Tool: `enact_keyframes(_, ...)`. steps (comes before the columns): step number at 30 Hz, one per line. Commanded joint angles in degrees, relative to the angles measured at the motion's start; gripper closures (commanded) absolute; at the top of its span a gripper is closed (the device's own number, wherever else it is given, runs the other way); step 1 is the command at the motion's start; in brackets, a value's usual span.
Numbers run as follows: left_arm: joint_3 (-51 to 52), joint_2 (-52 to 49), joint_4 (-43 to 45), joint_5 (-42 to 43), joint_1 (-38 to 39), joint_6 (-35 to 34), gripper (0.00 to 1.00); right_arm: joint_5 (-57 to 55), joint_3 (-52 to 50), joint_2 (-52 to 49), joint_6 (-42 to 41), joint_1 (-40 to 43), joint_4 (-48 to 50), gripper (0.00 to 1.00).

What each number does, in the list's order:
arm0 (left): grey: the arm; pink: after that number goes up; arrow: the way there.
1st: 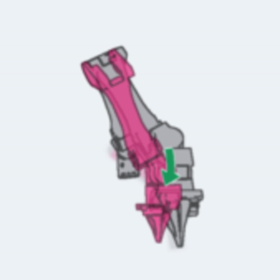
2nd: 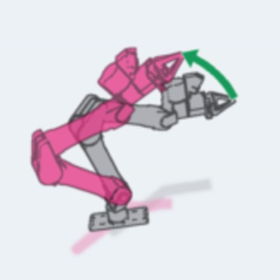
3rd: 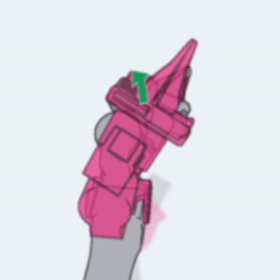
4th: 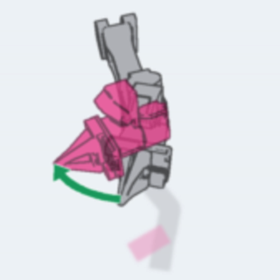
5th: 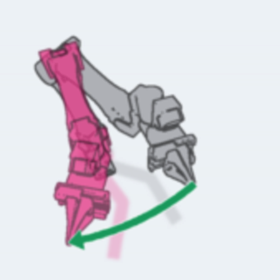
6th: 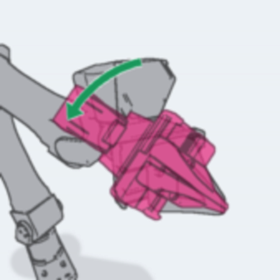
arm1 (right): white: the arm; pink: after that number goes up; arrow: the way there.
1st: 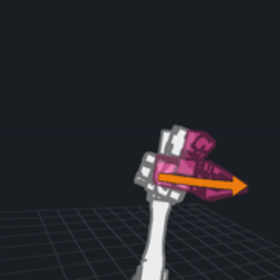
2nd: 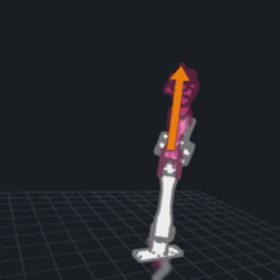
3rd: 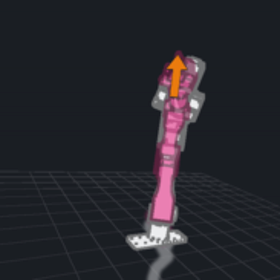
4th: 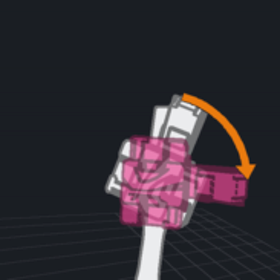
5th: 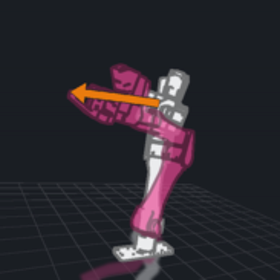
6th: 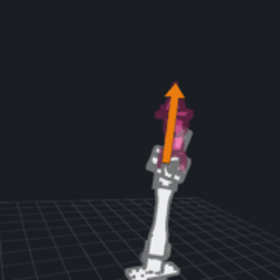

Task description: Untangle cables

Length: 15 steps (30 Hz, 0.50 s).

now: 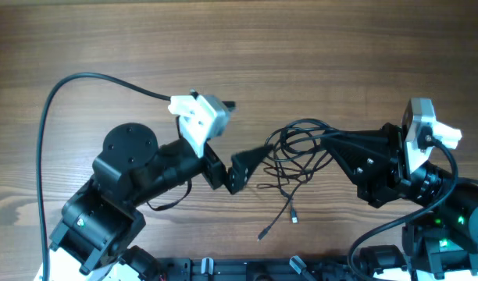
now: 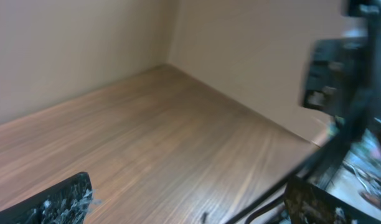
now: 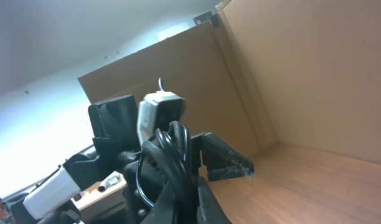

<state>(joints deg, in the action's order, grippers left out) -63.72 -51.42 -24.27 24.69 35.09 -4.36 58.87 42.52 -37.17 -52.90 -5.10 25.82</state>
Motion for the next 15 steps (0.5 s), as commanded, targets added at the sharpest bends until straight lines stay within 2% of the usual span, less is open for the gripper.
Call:
enact_keyframes(1, -0.26, 0.15, 1.01, 9.11, -0.09, 4.17, 0.0, -1.14, 0.5, 0.52, -0.83, 0.24, 0.46, 0.95)
enact_keyframes(8, -0.26, 0.15, 3.13, 10.14, -0.11, 4.04, 0.0, -2.21, 0.5, 0.35, 5.81, 0.24, -2.64, 0.96)
enact_keyframes(10, -0.26, 0.15, 2.82, 6.58, -0.11, 3.3, 0.0, -3.58, 0.5, 0.24, 7.69, 0.24, -5.57, 0.96)
enact_keyframes(12, -0.26, 0.15, 2.82, -2.64, -0.11, -3.74, 0.0, -3.56, 0.5, 0.02, 9.2, 0.24, -6.19, 0.96)
enact_keyframes(15, -0.26, 0.15, 2.45, -10.32, -0.11, -9.31, 0.0, -5.11, 0.5, 0.02, 10.95, 0.24, -6.21, 0.96)
